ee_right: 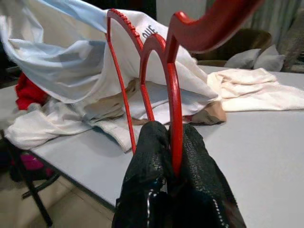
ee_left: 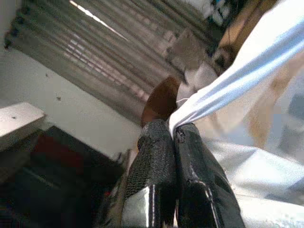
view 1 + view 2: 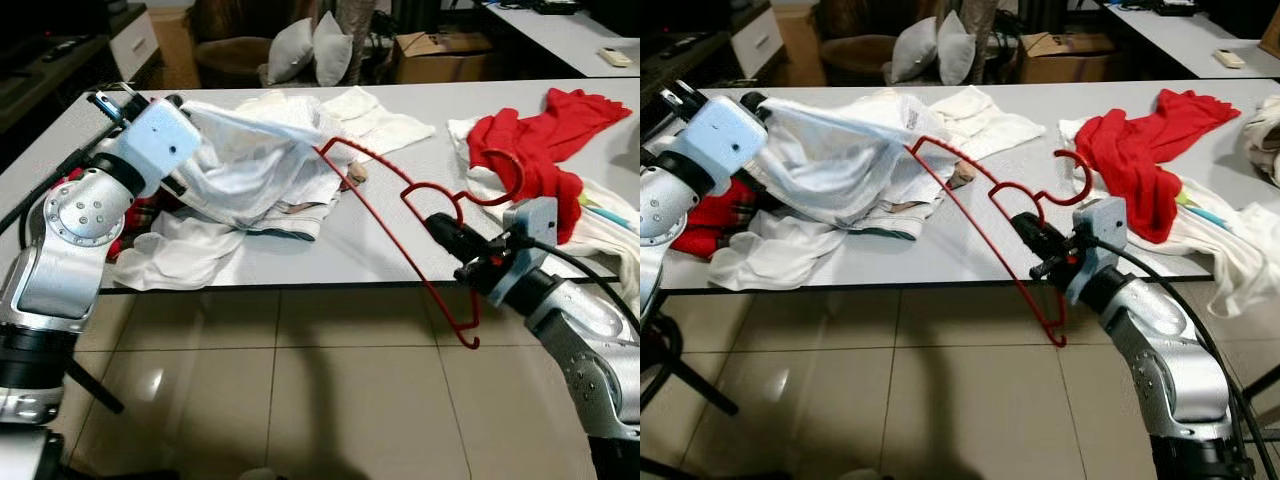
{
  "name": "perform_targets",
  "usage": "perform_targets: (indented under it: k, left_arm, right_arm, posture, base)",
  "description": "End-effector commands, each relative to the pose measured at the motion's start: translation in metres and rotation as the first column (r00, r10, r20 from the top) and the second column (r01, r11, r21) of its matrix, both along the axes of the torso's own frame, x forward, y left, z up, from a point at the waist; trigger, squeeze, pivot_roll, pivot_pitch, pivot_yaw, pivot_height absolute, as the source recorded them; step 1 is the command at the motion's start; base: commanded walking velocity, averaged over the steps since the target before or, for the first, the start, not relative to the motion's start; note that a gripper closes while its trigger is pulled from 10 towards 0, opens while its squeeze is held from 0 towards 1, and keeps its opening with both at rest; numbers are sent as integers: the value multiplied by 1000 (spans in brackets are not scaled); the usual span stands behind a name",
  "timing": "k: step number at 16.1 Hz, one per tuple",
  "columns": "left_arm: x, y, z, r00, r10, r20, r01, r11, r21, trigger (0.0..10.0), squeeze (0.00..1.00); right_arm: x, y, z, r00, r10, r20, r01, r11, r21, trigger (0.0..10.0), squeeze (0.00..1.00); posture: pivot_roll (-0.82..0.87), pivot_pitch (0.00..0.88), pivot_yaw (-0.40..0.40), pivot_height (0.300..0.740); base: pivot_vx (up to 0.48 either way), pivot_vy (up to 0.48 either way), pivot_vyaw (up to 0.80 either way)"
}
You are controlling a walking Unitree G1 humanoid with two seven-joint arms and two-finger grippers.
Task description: Hang hanger
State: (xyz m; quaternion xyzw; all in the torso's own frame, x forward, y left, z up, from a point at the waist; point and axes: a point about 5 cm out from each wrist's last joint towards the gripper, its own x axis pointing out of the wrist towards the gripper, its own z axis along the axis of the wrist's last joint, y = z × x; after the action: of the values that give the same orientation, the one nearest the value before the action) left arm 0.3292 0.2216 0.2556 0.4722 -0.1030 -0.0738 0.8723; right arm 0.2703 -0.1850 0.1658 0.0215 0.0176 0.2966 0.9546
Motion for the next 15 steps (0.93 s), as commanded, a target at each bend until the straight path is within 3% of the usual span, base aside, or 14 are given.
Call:
perform_targets:
  k: [1, 7, 9, 10, 11, 12, 14, 15]
  left_arm:
    - [3, 8, 4, 998, 50, 23, -52, 997, 60, 0, 0]
    - [6, 25, -6, 992, 125, 16, -126, 983, 135, 0, 0]
    - [6, 29, -9, 990, 138, 19, -139, 971, 194, 0, 0]
    - [6, 26, -10, 994, 108, 13, -108, 977, 184, 0, 0]
    - [7, 19, -10, 998, 66, 0, -65, 988, 137, 0, 0]
    - [8, 1, -10, 1000, -14, -18, 15, 999, 32, 0, 0]
    - [11, -33, -6, 991, -136, -16, 133, 984, -115, 0, 0]
    - [11, -38, -5, 989, -151, -12, 148, 981, -125, 0, 0]
  right_arm:
    - [-3, -3, 2, 1000, 1, 11, -1, 1000, -1, 10000, 0]
    - [2, -16, 8, 993, -115, 37, 112, 991, 67, 10000, 0]
    - [4, -23, 16, 984, -167, 58, 159, 979, 130, 10000, 0]
    - [5, -20, 17, 987, -152, 55, 144, 980, 140, 10000, 0]
    - [5, -14, 16, 992, -115, 45, 108, 986, 129, 10000, 0]
    - [3, 2, 10, 999, -30, 13, 28, 994, 107, 10000, 0]
    - [-1, 35, -2, 994, 107, -34, -104, 991, 88, 10000, 0]
    - [-2, 40, -4, 992, 121, -42, -116, 989, 93, 10000, 0]
  posture:
    - [-93, 0, 88, 740]
    - [-96, 0, 95, 740]
    - [-97, 0, 97, 740]
    - [-97, 0, 97, 740]
    - [-95, 0, 95, 740]
    - [-95, 0, 93, 740]
    - [-93, 0, 91, 740]
    - [-93, 0, 91, 740]
  base:
    - [0, 0, 0]
    - [0, 0, 0]
    - [0, 0, 0]
    - [0, 0, 0]
    - [0, 0, 0]
    - [0, 0, 0]
    - [0, 0, 0]
    - [0, 0, 0]
